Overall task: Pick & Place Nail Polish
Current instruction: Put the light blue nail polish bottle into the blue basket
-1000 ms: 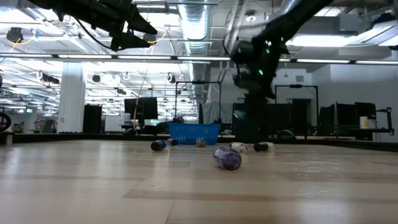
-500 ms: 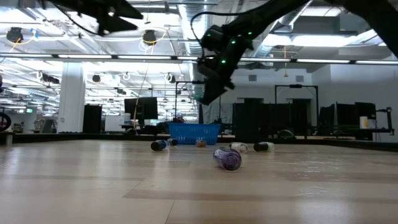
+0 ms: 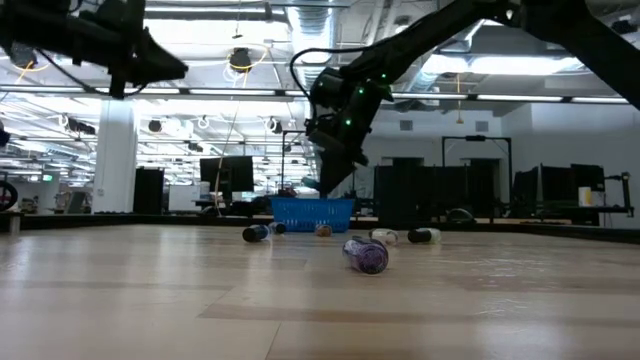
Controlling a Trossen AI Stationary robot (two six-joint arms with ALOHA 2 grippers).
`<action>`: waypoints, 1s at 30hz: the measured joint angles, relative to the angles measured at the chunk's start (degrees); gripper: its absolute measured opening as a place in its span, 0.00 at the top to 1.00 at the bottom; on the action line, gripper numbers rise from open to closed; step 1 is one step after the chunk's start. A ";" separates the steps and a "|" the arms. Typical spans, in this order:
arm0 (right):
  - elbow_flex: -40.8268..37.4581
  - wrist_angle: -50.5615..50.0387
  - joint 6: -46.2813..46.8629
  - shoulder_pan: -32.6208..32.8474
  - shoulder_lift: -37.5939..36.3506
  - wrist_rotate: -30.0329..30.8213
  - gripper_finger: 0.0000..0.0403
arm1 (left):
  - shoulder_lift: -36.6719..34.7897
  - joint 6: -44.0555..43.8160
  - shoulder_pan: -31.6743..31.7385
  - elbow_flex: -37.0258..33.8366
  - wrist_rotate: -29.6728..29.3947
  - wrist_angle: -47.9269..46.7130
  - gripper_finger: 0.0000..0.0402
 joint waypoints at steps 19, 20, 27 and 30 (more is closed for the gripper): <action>0.00 -3.16 -0.67 -0.66 1.92 0.22 0.82 | -4.07 -8.69 -0.02 -13.68 1.07 2.17 1.00; 0.00 -3.65 -0.20 -0.83 1.92 0.23 0.82 | -4.06 -8.74 -0.02 -13.81 1.07 2.21 1.00; 0.02 -4.49 -0.62 -1.18 2.37 0.05 0.81 | -4.06 -8.71 -0.02 -14.23 1.07 2.61 1.00; 0.02 -4.57 -1.42 -1.11 2.36 -0.02 0.77 | -4.06 -8.69 -0.02 -14.23 1.07 2.58 1.00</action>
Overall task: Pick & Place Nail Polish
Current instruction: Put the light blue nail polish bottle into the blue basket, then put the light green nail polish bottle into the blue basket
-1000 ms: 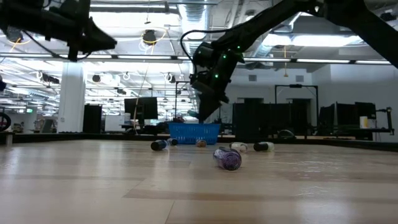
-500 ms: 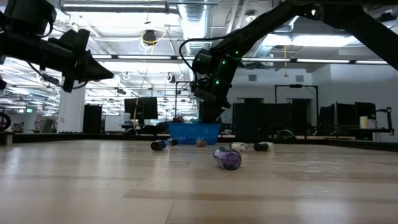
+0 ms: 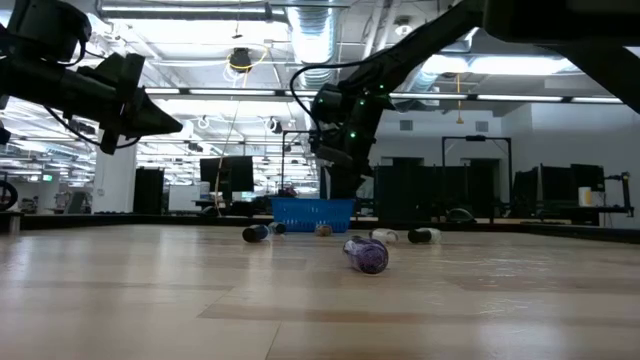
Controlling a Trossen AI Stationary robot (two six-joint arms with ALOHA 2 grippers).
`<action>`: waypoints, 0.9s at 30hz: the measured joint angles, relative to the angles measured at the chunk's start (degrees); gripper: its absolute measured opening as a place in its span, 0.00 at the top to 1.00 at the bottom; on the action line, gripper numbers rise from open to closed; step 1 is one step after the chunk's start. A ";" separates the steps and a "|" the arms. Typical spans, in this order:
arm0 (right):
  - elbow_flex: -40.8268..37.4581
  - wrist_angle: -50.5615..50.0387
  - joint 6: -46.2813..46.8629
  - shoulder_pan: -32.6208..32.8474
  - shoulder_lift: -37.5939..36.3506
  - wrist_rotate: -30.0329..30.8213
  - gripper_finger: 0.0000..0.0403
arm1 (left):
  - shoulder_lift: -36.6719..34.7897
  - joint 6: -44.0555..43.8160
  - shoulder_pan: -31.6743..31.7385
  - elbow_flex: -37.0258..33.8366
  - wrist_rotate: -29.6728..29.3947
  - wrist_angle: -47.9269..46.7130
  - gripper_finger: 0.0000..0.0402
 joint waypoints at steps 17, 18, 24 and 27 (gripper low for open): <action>0.02 -6.67 -3.88 0.38 -13.11 -7.08 0.47 | 0.00 0.17 0.00 0.00 0.15 -0.09 1.00; 0.00 -7.79 -5.33 0.52 -14.47 -8.89 0.47 | 0.00 0.19 0.00 0.00 0.15 -0.07 1.00; -12.02 -12.74 -12.86 0.70 -24.76 -20.30 0.51 | 0.00 0.45 0.00 0.00 1.63 -0.04 1.00; -21.75 -11.06 -15.13 1.53 -30.40 -20.65 0.52 | 0.00 0.54 0.00 0.00 2.27 -0.04 1.00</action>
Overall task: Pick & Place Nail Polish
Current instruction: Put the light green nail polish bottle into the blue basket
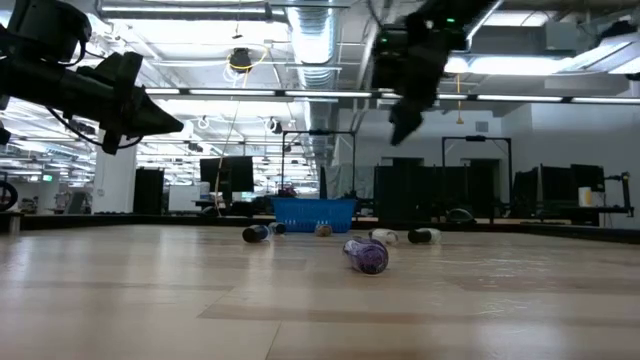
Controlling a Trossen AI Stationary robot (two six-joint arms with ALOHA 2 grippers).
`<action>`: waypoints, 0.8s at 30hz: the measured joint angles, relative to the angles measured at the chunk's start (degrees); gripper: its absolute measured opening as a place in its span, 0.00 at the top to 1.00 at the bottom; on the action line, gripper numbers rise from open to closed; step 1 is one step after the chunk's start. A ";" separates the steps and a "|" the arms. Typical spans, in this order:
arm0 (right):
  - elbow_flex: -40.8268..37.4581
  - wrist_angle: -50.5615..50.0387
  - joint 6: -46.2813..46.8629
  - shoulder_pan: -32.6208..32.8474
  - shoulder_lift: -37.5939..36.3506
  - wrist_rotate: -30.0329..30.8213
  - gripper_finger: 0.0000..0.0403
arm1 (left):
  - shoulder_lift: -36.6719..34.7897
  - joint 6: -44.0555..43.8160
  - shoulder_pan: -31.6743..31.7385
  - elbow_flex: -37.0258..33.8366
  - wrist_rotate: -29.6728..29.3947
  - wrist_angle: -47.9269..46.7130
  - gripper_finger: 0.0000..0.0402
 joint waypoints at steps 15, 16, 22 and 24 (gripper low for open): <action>-20.43 16.26 -22.29 12.68 -3.21 2.55 0.42 | 0.08 -0.38 0.01 0.00 0.18 -0.02 1.00; -20.54 15.86 -22.47 12.89 -2.31 2.91 0.42 | 0.22 -0.39 0.01 0.00 0.17 0.02 1.00; -20.47 18.64 -22.53 13.53 3.71 4.89 0.42 | 1.17 -0.43 0.02 0.04 0.78 -0.16 1.00; -20.01 19.78 -22.47 13.97 5.56 6.12 0.42 | 1.76 -0.44 0.02 0.04 0.97 0.08 1.00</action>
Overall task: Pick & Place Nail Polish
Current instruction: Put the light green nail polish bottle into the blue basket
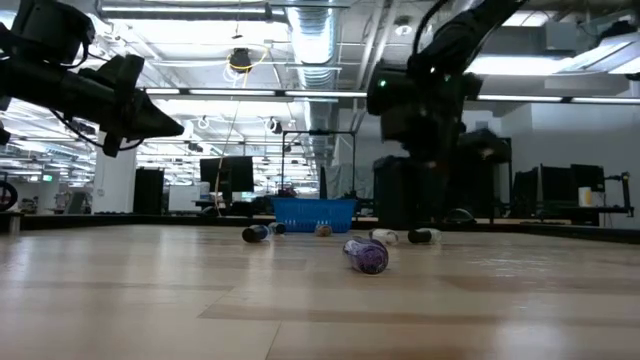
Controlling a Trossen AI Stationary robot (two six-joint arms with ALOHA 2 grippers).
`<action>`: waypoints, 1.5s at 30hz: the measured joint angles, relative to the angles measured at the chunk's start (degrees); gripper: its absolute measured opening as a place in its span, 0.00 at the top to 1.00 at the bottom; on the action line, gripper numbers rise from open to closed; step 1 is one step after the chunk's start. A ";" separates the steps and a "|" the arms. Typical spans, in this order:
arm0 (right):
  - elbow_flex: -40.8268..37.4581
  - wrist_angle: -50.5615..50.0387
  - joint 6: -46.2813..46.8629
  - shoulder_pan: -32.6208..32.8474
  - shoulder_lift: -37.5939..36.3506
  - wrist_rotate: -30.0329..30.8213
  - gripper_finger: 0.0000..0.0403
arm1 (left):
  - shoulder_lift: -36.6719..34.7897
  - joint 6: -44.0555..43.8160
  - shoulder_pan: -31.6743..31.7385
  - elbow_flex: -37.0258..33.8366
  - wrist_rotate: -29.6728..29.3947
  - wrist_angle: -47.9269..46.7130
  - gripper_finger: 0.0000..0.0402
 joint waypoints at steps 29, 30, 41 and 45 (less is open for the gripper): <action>-0.01 1.49 5.29 2.25 4.22 10.75 0.73 | 1.01 0.02 0.00 0.00 0.40 -0.08 1.00; -0.01 1.53 5.65 2.25 4.23 10.77 0.72 | 1.01 0.02 0.00 0.00 0.40 -0.08 1.00; 3.88 0.32 9.58 0.31 4.69 11.60 0.72 | 1.01 0.02 0.00 0.00 0.42 -0.08 1.00; 7.90 -0.01 9.61 -1.43 4.62 11.27 0.70 | 0.99 0.01 0.00 0.00 0.43 -0.06 1.00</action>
